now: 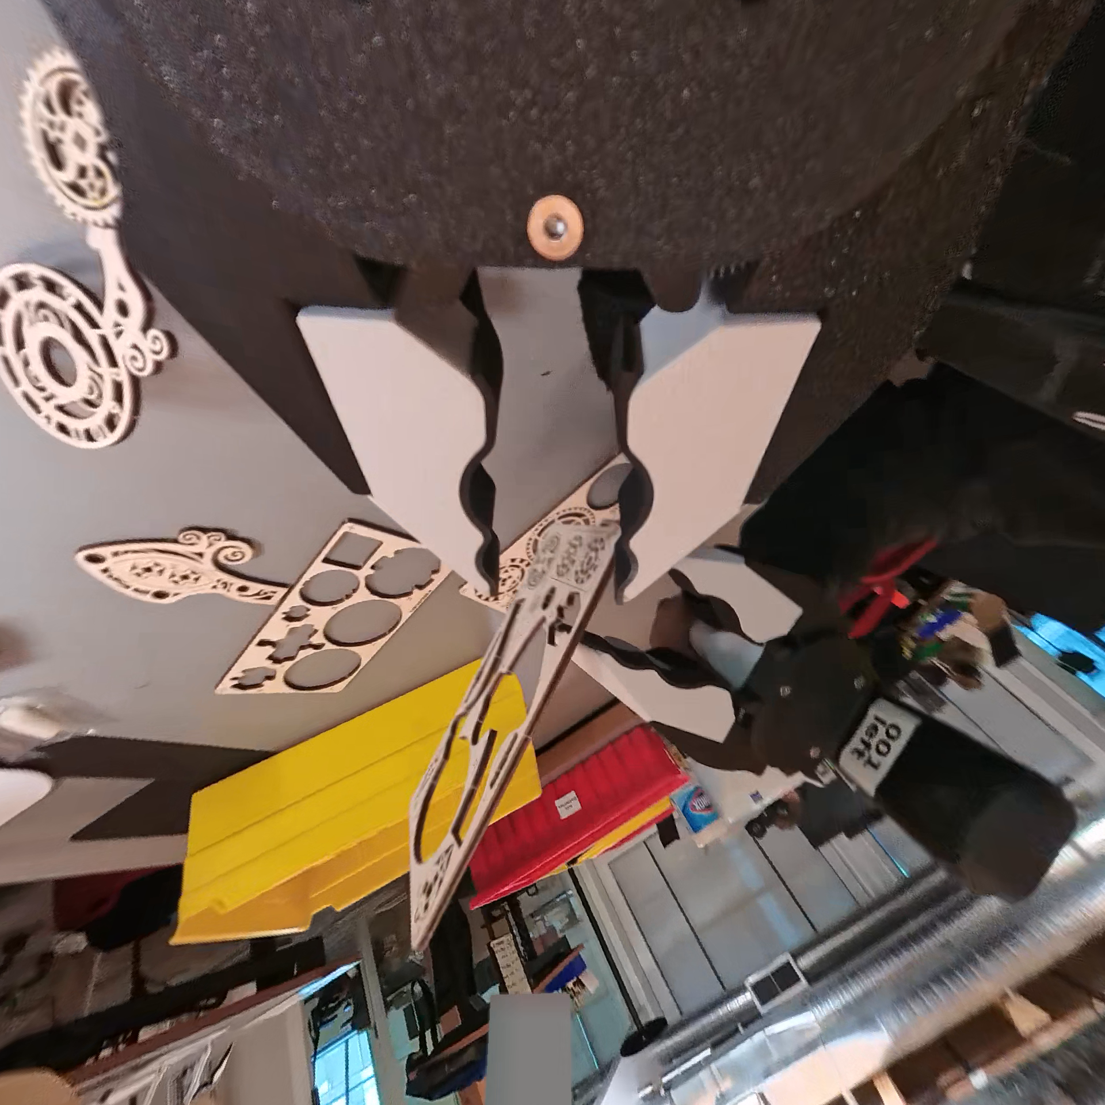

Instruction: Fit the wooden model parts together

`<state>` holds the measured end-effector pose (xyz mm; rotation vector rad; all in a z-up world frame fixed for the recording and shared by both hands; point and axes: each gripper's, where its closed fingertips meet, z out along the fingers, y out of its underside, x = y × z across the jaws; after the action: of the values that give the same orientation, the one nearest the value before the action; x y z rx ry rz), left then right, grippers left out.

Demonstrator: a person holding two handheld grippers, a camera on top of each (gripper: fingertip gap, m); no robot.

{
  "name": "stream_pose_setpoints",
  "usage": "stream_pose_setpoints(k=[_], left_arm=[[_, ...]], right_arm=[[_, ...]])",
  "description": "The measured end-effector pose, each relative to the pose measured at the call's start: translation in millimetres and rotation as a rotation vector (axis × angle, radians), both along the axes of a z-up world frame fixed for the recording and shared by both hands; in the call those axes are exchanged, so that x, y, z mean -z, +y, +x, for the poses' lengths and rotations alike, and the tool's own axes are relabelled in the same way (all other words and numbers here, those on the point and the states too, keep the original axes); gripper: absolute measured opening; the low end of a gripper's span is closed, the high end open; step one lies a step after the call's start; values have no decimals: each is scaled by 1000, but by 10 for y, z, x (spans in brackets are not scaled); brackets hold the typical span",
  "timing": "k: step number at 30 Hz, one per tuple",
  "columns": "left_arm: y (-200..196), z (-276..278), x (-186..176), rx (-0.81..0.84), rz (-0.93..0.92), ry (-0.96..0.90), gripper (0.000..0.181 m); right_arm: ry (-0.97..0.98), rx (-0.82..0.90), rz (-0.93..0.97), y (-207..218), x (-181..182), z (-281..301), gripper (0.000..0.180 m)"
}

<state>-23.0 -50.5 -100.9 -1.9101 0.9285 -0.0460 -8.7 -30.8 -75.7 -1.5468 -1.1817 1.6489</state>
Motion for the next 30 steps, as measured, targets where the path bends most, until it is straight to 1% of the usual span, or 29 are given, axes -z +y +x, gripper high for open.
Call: stream_pose_setpoints(k=[2, 6, 9, 10, 11, 15, 18, 19, 21, 22, 24, 26, 28, 30], left_arm=[[93, 77, 48, 0, 21, 23, 44], [174, 184, 162, 5, 38, 29, 44], [196, 220, 220, 5, 52, 45, 44], [206, 208, 251, -1, 56, 64, 44], [214, 196, 276, -5, 62, 79, 44], [228, 172, 350, -6, 70, 75, 44], [238, 179, 332, 2, 92, 41, 45], [238, 185, 294, 5, 109, 12, 48], [232, 176, 152, 0, 143, -93, 55], [226, 157, 35, -8, 167, -183, 56], [204, 50, -243, -33, 213, -419, 57], [215, -161, -408, -89, 216, -648, 58], [242, -340, -409, -124, 148, -876, 59], [254, -364, -347, -95, 16, -1114, 59]], right_arm=[[2, -8, -64, 36, 40, 7, 37], [-36, -50, -116, 34, 184, 5, 35], [-72, -74, -142, 17, 314, -28, 22], [-73, -88, -162, 0, 335, -34, 15], [-77, -90, -182, -1, 359, -43, 12], [-99, -76, -228, 44, 467, -52, 5], [-91, -72, -266, 86, 488, -47, 2], [-86, -70, -280, 103, 485, -45, 1], [-51, -74, -288, 149, 440, -25, 0], [-27, -70, -292, 190, 400, -7, 0], [29, -57, -278, 295, 304, 43, 0], [106, -57, -269, 382, 168, 107, 0], [190, -58, -293, 454, 33, 169, 1], [256, -64, -345, 497, -67, 214, 0]])
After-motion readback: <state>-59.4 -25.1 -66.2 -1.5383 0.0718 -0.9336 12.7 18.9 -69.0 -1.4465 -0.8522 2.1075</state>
